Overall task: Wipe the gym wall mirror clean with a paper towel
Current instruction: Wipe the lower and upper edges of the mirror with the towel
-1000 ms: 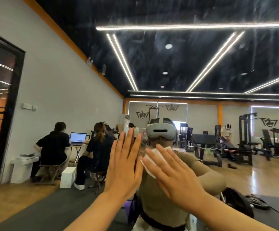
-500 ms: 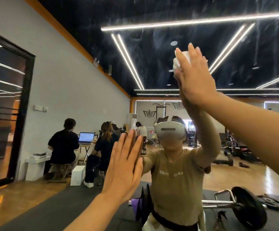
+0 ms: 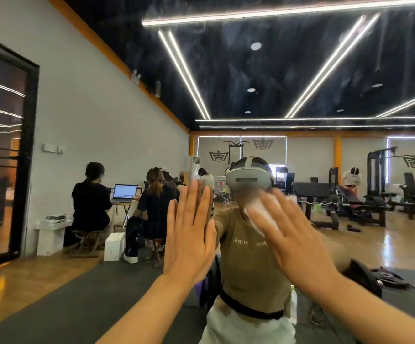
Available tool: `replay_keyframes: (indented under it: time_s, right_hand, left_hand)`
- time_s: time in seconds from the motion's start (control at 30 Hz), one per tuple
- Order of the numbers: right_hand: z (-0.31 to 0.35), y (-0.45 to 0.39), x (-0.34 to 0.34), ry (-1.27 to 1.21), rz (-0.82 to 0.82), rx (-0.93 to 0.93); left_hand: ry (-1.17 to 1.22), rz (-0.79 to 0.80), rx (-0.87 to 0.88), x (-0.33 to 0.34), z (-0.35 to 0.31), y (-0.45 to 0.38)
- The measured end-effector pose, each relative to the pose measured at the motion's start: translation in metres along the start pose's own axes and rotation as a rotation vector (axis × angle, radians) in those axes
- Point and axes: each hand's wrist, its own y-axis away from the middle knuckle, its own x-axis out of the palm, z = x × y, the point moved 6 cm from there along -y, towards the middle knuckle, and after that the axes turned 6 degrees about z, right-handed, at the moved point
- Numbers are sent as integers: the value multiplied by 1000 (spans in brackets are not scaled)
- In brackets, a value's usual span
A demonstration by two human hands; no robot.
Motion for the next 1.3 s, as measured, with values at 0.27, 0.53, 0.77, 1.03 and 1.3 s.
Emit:
replay_keyframes:
  time_s: [0.27, 0.53, 0.77, 1.03, 1.3]
  right_hand:
    - [22, 73, 27, 62, 236, -100]
    - [-9, 7, -12, -50, -8, 113]
    - [-71, -94, -63, -41, -226, 434]
    - [-39, -36, -20, -77, -176, 301]
    - [6, 33, 10, -114, -100, 218]
  left_hand:
    - [-74, 96, 79, 15, -9, 35]
    - [-232, 147, 148, 21, -4, 40]
    - [-249, 170, 138, 23, -4, 41]
    - [-261, 146, 143, 21, -5, 41]
    - [-226, 163, 107, 23, -10, 42]
